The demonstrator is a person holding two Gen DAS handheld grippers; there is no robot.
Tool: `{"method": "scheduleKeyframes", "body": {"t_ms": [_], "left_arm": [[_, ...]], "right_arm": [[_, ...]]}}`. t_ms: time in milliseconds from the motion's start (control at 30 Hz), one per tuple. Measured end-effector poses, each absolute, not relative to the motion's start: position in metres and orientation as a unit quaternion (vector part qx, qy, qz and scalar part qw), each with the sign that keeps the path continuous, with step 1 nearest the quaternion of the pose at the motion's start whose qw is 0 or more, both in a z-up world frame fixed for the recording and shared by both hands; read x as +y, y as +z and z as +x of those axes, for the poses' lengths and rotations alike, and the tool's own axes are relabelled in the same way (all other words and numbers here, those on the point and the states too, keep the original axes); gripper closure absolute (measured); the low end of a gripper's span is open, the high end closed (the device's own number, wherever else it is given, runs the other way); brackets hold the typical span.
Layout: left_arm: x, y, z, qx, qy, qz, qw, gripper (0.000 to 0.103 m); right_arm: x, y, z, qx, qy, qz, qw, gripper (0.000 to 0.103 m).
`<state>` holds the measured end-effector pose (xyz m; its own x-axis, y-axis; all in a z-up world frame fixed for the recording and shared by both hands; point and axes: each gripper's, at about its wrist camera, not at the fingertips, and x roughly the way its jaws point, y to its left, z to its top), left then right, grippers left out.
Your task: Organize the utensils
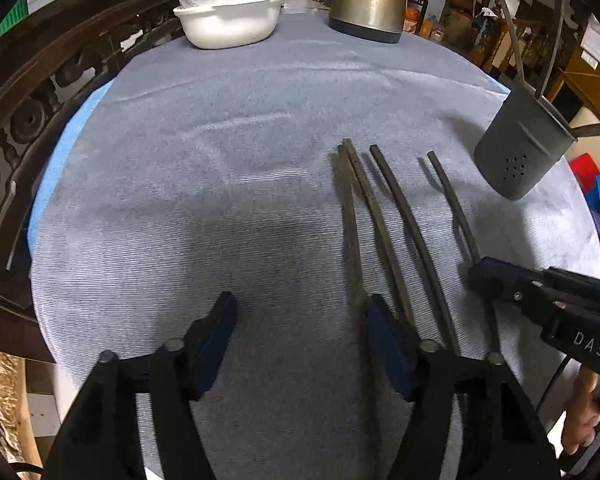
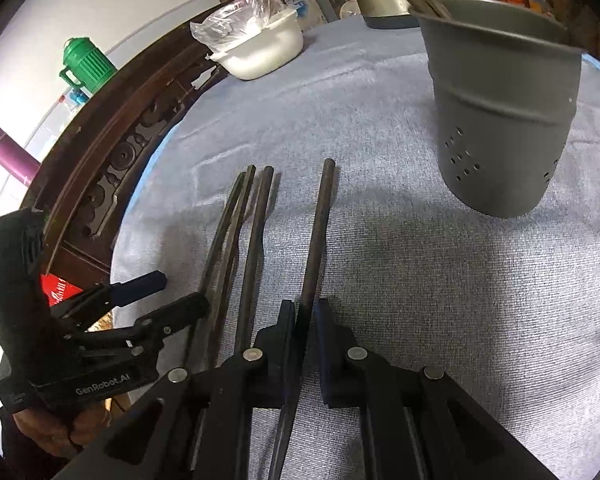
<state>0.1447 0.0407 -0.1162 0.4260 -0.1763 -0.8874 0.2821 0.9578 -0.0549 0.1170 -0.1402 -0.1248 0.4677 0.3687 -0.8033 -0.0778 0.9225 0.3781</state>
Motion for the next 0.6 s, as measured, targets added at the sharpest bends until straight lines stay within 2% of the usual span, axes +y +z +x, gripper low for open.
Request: {"method": "scheduleKeyframes", "body": {"t_ms": [300,467,600], "left_arm": [[0.056,-0.11,0.131,0.52,-0.146,0.024,0.841,0.051],[0.063,-0.109,0.128,0.532,-0.149,0.008,0.833,0.052],[0.062,-0.107,0.138,0.542,-0.152,0.002,0.827,0.051]], "right_arm": [[-0.137,-0.123,0.115,0.513,0.12,0.128,0.84,0.093],[-0.128,-0.118,0.112,0.536,0.108,0.081,0.833,0.093],[-0.131,-0.118,0.125,0.548,0.107,0.101,0.823,0.089]]}}
